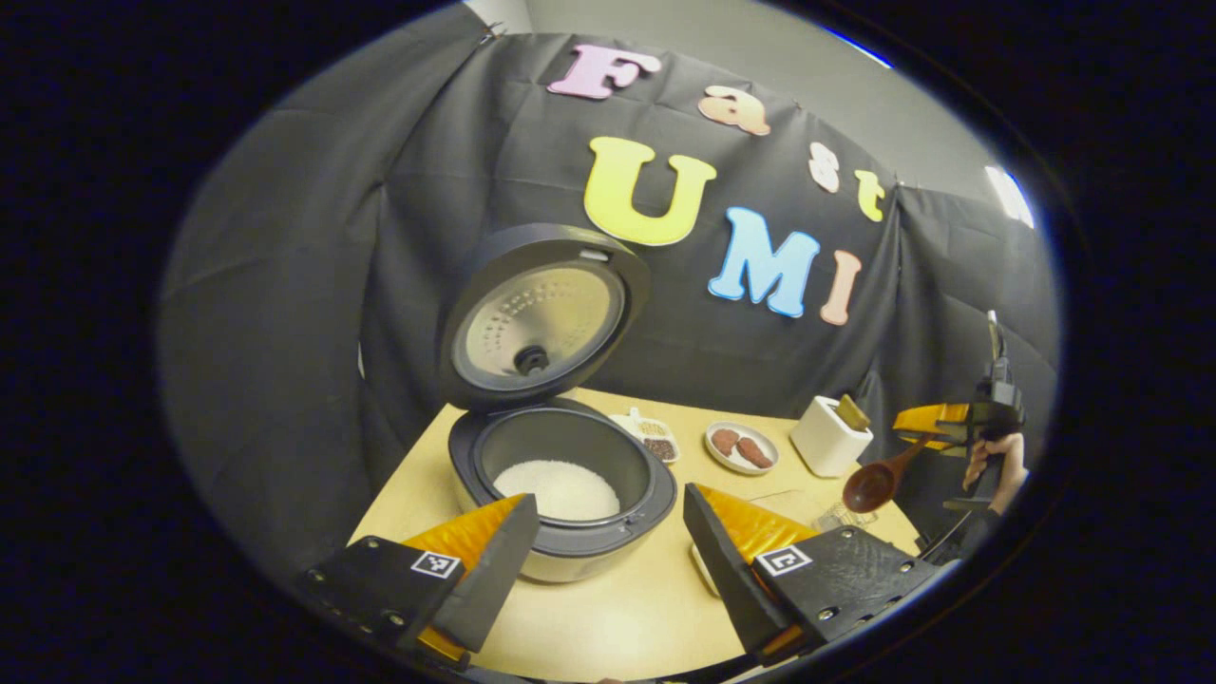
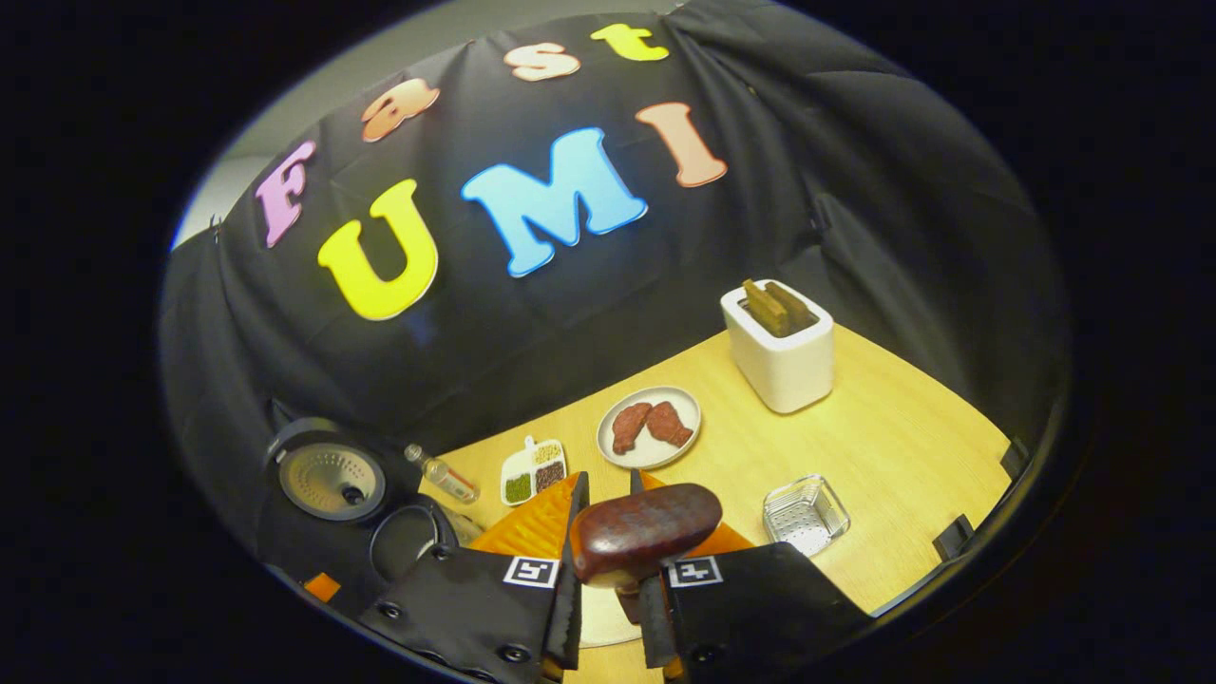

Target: Close the left gripper, press the button to open the rice cooker; take a wooden spoon from the chopstick holder with the right hand, scoop a spoonful of rice and pour it into the rice cooker, then put the wooden spoon back into the chopstick holder.

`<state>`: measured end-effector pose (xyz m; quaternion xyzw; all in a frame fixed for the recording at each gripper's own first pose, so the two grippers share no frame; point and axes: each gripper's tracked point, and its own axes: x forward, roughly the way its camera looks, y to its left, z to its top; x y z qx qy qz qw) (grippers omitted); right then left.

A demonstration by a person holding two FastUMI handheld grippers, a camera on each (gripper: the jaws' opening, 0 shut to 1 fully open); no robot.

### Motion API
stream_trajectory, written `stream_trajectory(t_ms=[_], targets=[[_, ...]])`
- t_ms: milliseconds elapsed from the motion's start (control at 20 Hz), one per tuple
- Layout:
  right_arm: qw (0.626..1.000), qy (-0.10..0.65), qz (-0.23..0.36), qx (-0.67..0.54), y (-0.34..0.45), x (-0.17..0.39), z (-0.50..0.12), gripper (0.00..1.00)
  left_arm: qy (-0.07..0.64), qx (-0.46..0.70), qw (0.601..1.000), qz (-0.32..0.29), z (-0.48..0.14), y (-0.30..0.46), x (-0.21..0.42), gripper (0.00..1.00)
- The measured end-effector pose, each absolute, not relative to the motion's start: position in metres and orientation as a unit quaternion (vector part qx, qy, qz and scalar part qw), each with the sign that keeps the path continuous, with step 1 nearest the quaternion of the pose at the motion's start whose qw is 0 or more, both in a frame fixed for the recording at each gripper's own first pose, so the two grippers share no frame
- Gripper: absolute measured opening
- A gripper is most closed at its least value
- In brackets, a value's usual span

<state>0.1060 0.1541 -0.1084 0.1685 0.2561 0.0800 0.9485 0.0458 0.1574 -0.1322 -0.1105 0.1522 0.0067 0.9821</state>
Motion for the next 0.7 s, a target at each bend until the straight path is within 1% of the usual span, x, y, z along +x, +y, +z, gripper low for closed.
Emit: stream_trajectory(t_ms=[50, 100, 150, 200, 250, 300, 500, 600, 700], targets=[[0.948, 0.263, 0.087, 0.154, 0.162, 0.109, -0.118, 0.27, 0.156, -0.112, 0.981, 0.006, -0.138, 0.159, 0.042, 0.96], [0.948, 0.271, 0.089, 0.139, 0.169, 0.113, -0.129, 0.28, 0.163, -0.107, 0.981, 0.002, -0.143, 0.158, 0.039, 0.96], [0.948, 0.278, 0.092, 0.121, 0.173, 0.116, -0.138, 0.24, 0.166, -0.096, 0.981, 0.004, -0.149, 0.162, 0.037, 0.97], [0.948, 0.284, 0.094, 0.105, 0.177, 0.122, -0.151, 0.28, 0.168, -0.087, 0.982, 0.009, -0.152, 0.166, 0.036, 0.97], [0.947, 0.292, 0.096, 0.09, 0.18, 0.125, -0.162, 0.28, 0.171, -0.087, 0.981, 0.009, -0.154, 0.168, 0.034, 0.96], [0.946, 0.299, 0.099, 0.073, 0.183, 0.126, -0.173, 0.23, 0.176, -0.094, 0.98, 0.007, -0.156, 0.168, 0.033, 0.97], [0.94, 0.324, 0.106, -0.013, 0.187, 0.13, -0.216, 0.24, 0.183, -0.107, 0.977, 0.017, -0.164, 0.176, 0.028, 0.96], [0.933, 0.337, 0.111, -0.059, 0.19, 0.129, -0.236, 0.24, 0.186, -0.112, 0.976, 0.023, -0.171, 0.179, 0.026, 0.96], [0.923, 0.357, 0.122, -0.081, 0.198, 0.124, -0.258, 0.24, 0.189, -0.117, 0.975, 0.027, -0.173, 0.178, 0.023, 0.96]])
